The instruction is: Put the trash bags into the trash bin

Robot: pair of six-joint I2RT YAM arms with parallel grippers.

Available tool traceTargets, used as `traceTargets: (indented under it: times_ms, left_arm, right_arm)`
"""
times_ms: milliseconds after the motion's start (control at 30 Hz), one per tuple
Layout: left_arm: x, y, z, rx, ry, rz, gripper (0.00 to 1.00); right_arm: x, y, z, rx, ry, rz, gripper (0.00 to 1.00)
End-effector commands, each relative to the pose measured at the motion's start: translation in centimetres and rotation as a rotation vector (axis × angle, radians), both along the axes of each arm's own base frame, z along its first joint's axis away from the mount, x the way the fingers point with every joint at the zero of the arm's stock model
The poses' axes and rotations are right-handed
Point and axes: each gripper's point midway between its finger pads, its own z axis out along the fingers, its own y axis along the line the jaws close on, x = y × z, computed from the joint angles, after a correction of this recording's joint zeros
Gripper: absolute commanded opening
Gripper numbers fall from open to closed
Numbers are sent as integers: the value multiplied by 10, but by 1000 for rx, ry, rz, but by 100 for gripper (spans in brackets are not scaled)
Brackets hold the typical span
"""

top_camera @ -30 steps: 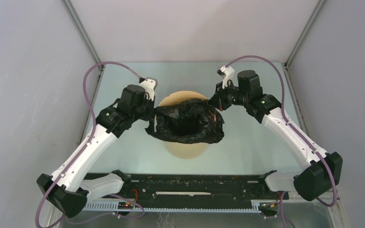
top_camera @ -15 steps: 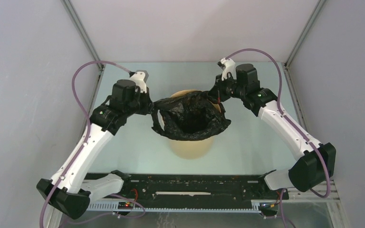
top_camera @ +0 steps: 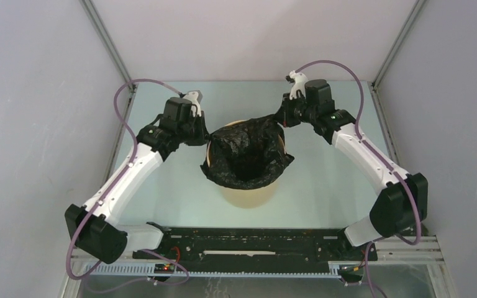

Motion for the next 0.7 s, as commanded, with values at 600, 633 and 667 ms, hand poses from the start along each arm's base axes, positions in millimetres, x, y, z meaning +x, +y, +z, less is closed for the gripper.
traceTargets:
  times_ms: [600, 633, 667]
  left_arm:
    - [-30, 19, -25, -102, 123, 115, 16]
    - [-30, 26, -18, -85, 100, 127, 28]
    - [-31, 33, -9, -77, 75, 144, 39]
  right_arm:
    - [-28, -19, -10, 88, 175, -58, 26]
    - [-30, -22, -7, 97, 188, -84, 35]
    - [-33, -28, -4, 105, 200, -122, 44]
